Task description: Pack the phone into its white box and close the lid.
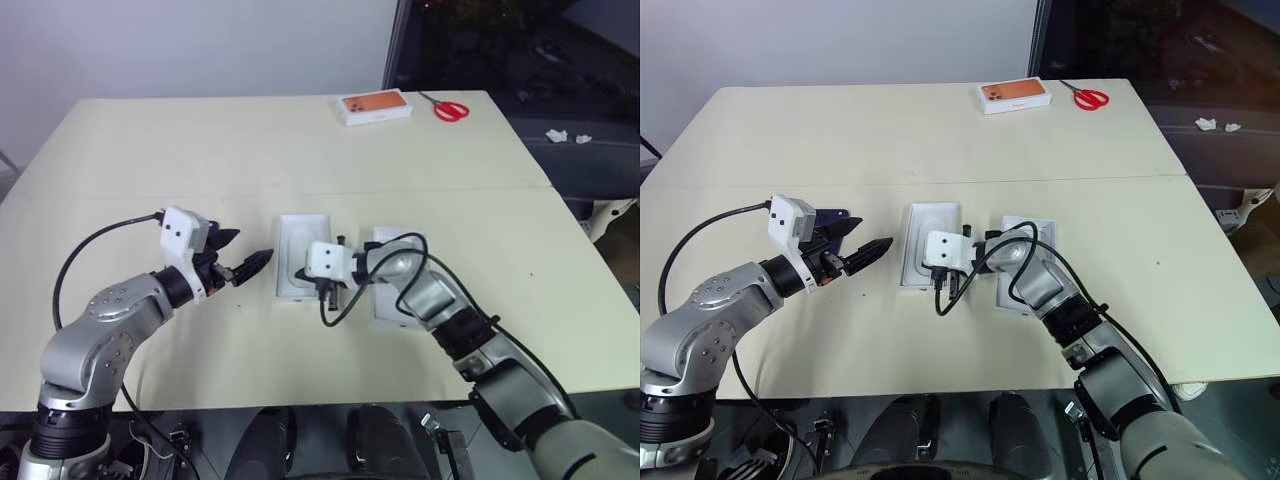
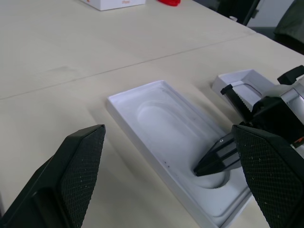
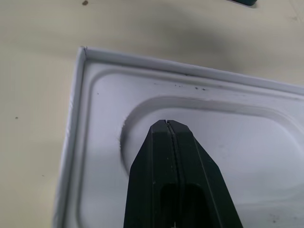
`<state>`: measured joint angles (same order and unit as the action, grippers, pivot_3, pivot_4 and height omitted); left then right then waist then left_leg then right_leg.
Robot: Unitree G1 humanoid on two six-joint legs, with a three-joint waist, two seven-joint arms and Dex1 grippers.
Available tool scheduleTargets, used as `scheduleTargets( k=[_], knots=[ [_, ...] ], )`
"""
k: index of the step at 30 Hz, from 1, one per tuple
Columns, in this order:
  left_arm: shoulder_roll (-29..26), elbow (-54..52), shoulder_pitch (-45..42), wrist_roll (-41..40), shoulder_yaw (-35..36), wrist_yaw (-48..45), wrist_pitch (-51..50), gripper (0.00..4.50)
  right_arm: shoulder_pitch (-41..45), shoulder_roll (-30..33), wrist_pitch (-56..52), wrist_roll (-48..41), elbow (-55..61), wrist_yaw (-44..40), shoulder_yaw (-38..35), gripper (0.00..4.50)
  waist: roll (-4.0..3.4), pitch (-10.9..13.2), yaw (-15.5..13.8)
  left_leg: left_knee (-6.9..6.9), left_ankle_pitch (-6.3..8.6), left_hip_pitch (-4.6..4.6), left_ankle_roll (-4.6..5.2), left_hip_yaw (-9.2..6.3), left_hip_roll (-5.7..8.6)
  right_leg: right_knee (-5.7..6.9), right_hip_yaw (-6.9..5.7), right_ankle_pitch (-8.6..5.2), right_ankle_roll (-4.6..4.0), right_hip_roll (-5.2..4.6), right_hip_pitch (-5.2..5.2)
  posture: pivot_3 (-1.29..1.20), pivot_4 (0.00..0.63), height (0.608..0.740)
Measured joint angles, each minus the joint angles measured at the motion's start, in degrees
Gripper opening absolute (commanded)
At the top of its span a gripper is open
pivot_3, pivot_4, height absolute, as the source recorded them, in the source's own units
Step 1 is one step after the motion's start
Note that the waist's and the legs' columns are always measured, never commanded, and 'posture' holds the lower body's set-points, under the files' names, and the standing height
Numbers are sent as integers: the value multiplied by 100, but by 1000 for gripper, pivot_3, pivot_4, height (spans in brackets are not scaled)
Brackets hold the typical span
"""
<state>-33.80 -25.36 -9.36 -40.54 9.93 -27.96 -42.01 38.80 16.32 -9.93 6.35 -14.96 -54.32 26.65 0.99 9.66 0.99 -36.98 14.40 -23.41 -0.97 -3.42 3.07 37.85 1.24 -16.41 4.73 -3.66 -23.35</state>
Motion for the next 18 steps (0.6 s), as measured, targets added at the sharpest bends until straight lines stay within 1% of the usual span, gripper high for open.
scheduleTargets(
  k=[2,4,6,10,13,15,18],
  knots=[
    [-36,2,3,-5,5,-67,-1,4500,-10,-288,-474,-298,164,76,-222,11,-2,1,15,1,0,-1,-1,1,-1,4,2,0,0,1,-5,0,150,740],
    [-72,35,7,-33,66,-133,-11,4500,95,-427,-730,-466,297,171,-381,11,-3,2,2,1,0,-1,0,0,-2,5,1,0,0,1,-5,0,150,740],
    [-134,180,17,-126,236,-208,-40,4500,241,-402,-863,-537,337,265,-577,11,-3,2,-14,0,1,-1,1,0,0,3,0,0,0,-1,-2,0,150,740],
    [-522,734,85,-197,692,-486,-154,4500,332,-317,-1001,-654,431,342,-891,11,-4,2,-11,2,1,-1,2,0,1,2,-1,0,0,-1,-4,0,150,740],
    [-730,1217,66,-478,1105,-733,-404,4500,332,-391,-1176,-727,527,425,-931,11,-4,3,8,4,2,-1,3,-1,0,4,-1,0,0,0,-8,0,150,740],
    [-806,1522,34,-602,1260,-886,-490,4500,335,-504,-1268,-717,570,532,-896,11,-4,3,24,7,2,-1,3,-1,-2,5,0,0,0,1,-10,0,150,740],
    [-985,2333,-106,-790,1512,-1156,-734,4500,495,-882,-1319,-552,463,783,-613,11,-5,3,54,11,0,-2,0,0,-3,11,1,0,-1,2,-19,0,150,740]
  ],
)
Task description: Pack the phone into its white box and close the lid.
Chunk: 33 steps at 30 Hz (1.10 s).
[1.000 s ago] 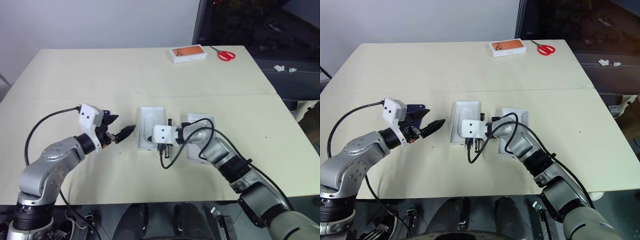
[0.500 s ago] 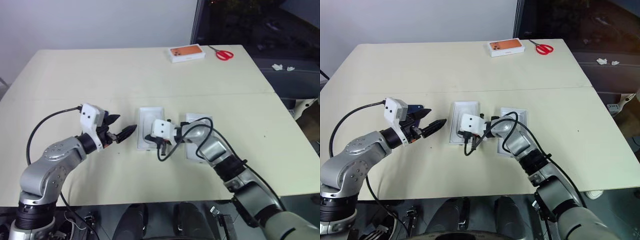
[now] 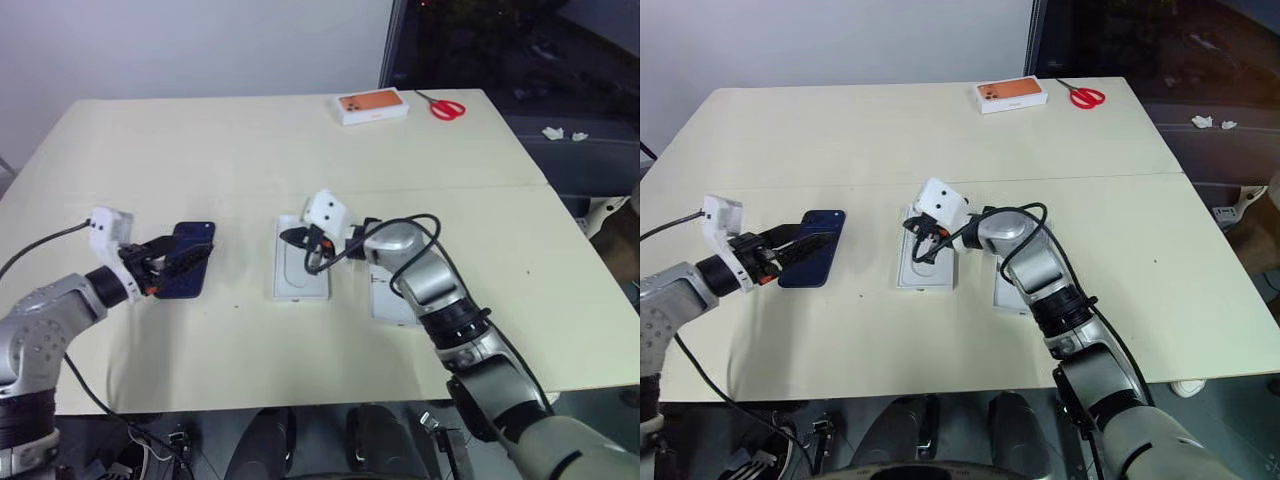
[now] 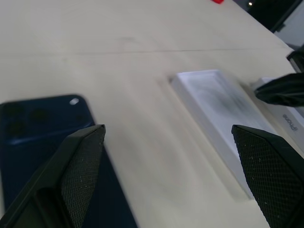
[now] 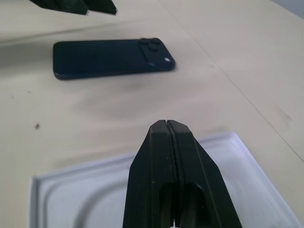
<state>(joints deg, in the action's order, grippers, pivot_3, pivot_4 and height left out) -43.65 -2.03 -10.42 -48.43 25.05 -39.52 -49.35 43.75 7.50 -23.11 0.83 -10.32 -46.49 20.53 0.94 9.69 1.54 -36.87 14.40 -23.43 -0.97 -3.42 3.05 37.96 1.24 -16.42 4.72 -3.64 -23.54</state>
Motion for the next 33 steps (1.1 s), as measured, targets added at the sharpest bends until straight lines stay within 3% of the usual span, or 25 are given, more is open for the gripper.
scheduleTargets(
  k=[9,19,33],
  knots=[
    [-873,2457,-831,467,-79,-885,-139,4500,928,-1296,359,299,-1668,509,486,11,5,-2,86,7,-7,1,-12,-7,6,1,-7,-1,-1,-3,-21,0,150,740],
    [-789,4036,-1505,1321,-628,-1527,327,4500,1220,-1776,635,990,-3139,1034,894,11,11,-6,85,12,-11,-5,-19,-4,6,11,-3,-1,-1,-3,-39,0,150,740],
    [-604,4460,-2096,1853,-1297,-2737,-244,4500,1419,-1809,850,1070,-3887,1342,767,11,-23,-27,74,11,-8,8,-13,-5,17,14,-1,-1,-1,-9,-20,0,150,740]
  ],
)
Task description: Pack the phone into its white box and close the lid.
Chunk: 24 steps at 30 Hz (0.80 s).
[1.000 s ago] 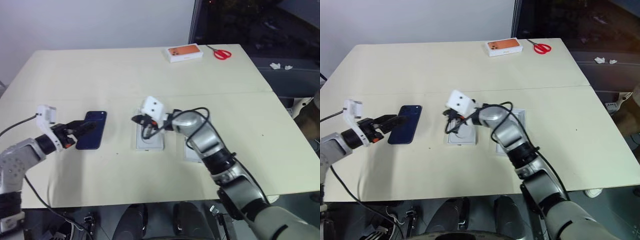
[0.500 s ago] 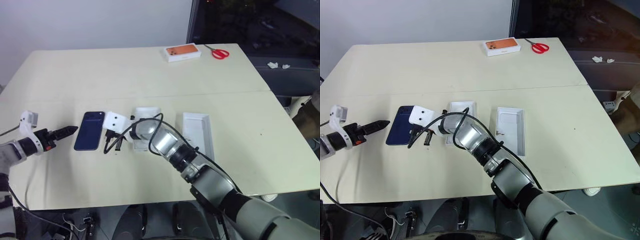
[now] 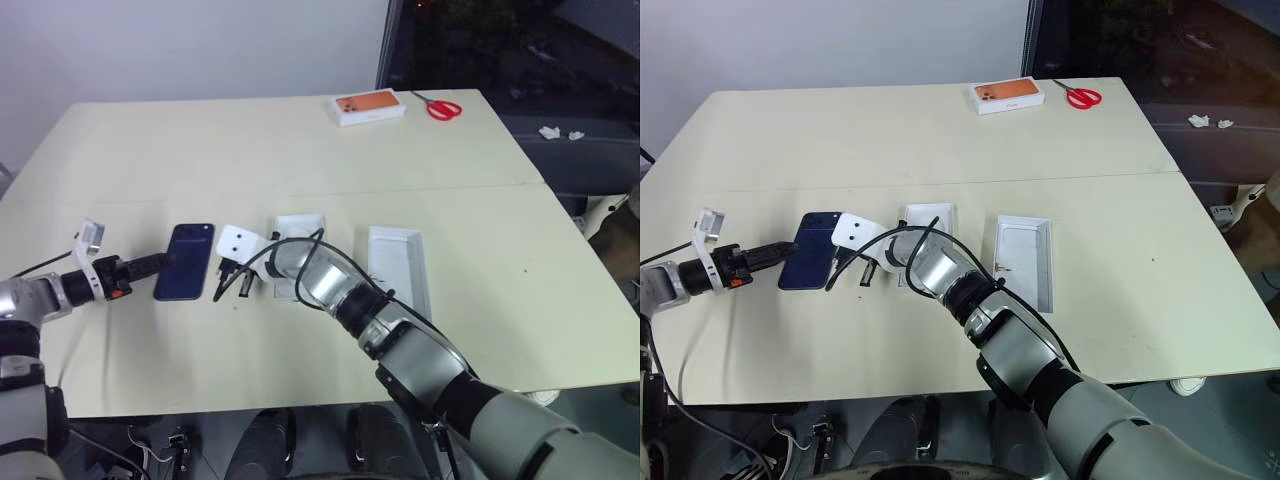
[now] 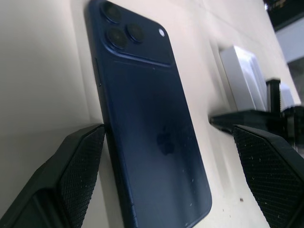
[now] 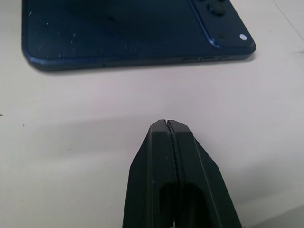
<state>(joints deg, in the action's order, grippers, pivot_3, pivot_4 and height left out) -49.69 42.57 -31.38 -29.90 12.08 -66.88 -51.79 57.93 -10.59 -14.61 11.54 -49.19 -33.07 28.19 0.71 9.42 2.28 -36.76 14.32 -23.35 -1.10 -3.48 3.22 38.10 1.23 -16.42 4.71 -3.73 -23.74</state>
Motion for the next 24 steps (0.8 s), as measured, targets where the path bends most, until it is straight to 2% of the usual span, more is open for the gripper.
scheduleTargets(
  k=[9,24],
  knots=[
    [433,-357,-47,193,-16,79,-157,4500,-1,-1,-34,52,101,-242,22,11,-46,-27,-140,-6,11,31,19,-2,9,-4,-1,0,0,-2,39,0,150,740],
    [383,-733,132,200,61,342,-305,4500,126,-13,-417,219,45,-217,74,11,-57,-36,-98,-8,18,38,29,-1,9,-4,4,-1,0,-6,41,0,150,740]
  ],
)
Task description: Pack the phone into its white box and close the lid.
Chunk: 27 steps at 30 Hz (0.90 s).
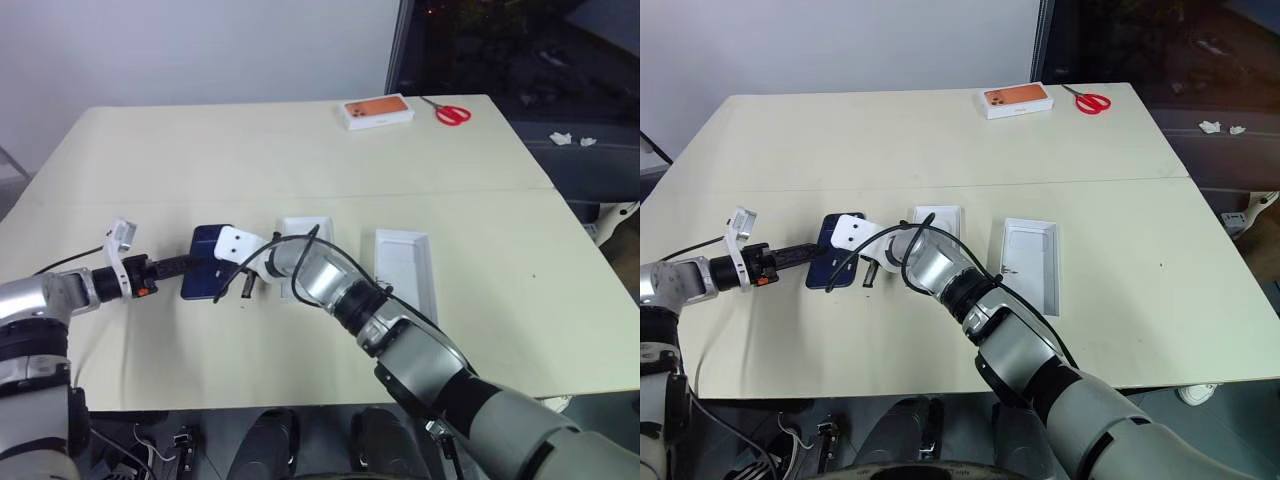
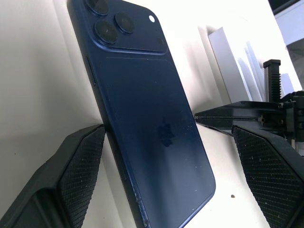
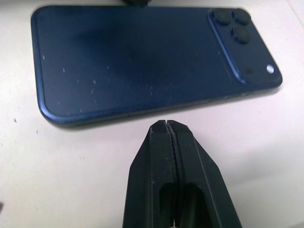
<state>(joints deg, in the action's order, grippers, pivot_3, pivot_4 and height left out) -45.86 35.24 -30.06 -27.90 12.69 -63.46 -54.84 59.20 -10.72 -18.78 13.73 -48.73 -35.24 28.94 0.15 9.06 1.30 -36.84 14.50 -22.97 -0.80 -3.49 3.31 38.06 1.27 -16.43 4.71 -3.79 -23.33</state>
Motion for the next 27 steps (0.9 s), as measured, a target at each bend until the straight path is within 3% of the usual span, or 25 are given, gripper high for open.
scheduleTargets(
  k=[13,27],
  knots=[
    [496,67,-99,42,4,396,12,4500,64,-28,255,31,-571,214,-46,11,-86,-68,-70,65,-1,126,2,1,21,-36,-1,-3,3,-27,114,0,150,740],
    [899,-65,-112,-430,395,459,-811,4500,70,-28,358,15,-622,215,-48,11,-84,-73,-53,73,-2,128,2,1,23,-44,-3,-6,5,-30,114,0,150,740]
  ],
)
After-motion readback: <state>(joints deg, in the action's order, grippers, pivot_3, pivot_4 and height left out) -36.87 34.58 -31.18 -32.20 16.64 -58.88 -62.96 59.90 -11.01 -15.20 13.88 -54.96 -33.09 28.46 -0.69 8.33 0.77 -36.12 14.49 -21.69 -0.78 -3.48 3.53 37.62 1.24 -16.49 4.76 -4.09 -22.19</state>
